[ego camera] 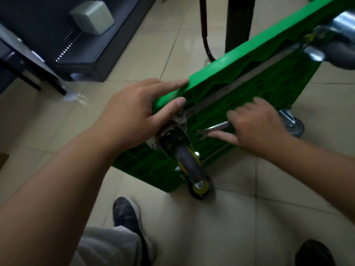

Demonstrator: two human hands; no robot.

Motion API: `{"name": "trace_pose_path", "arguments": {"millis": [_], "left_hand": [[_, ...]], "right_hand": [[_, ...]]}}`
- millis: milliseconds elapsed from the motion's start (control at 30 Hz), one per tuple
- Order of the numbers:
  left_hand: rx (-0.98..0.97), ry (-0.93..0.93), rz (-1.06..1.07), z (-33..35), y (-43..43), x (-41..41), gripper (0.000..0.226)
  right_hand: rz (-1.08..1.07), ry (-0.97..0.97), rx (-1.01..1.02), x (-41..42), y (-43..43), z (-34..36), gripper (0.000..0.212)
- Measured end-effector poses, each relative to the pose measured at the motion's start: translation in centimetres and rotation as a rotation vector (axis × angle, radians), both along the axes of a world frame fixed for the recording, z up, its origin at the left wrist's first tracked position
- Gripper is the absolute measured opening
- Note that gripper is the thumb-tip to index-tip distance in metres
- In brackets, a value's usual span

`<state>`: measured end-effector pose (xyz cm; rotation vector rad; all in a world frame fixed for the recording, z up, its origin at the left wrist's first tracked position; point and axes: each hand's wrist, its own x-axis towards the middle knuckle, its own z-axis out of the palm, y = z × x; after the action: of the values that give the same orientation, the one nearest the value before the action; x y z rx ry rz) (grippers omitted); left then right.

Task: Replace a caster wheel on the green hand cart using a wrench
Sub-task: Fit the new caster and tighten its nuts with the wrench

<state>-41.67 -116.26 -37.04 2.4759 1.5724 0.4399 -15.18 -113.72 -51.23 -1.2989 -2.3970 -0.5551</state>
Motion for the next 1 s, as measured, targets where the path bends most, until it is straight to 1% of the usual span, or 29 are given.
{"name": "trace_pose_path", "arguments": {"millis": [33,100,200,367,533,633,733,767,833,900,1000], "left_hand": [[0.0,-0.011,0.0,-0.2,0.4,0.5,0.049],[0.015,-0.056,0.003,-0.8,1.3,1.1,0.044],[0.049,-0.112,0.005,-1.4,2.0,1.3,0.039],[0.082,-0.118,-0.006,-1.7,2.0,1.2,0.037],[0.071,-0.115,-0.008,-1.6,1.9,1.2,0.038],[0.028,-0.126,-0.002,-1.4,1.6,1.2,0.041],[-0.027,-0.127,0.009,-0.8,1.3,0.7,0.043],[-0.064,-0.108,0.013,-0.5,1.2,0.5,0.045],[-0.117,-0.004,0.026,-0.2,0.8,0.0,0.051],[-0.112,0.086,0.046,-0.3,0.3,-0.2,0.055],[-0.077,0.09,0.035,-0.5,0.0,0.1,0.055]], "right_hand": [[0.042,-0.055,0.068,0.2,0.7,1.1,0.07],[0.08,-0.102,0.131,-0.1,1.6,2.3,0.07],[0.041,-0.128,0.122,-1.6,2.1,2.4,0.071],[0.017,-0.171,0.097,-2.1,3.1,3.4,0.074],[-0.026,-0.233,0.149,-2.9,3.0,2.7,0.073],[-0.108,-0.198,0.119,-3.5,2.4,1.1,0.075],[-0.067,-0.131,0.146,-2.9,2.6,0.7,0.076],[-0.033,-0.118,0.177,-2.5,2.7,0.8,0.076],[0.013,-0.113,0.209,-2.2,3.0,1.2,0.076],[0.014,-0.122,0.191,-2.2,3.2,1.3,0.075],[0.01,-0.094,0.123,-2.3,2.9,0.7,0.074]]}}
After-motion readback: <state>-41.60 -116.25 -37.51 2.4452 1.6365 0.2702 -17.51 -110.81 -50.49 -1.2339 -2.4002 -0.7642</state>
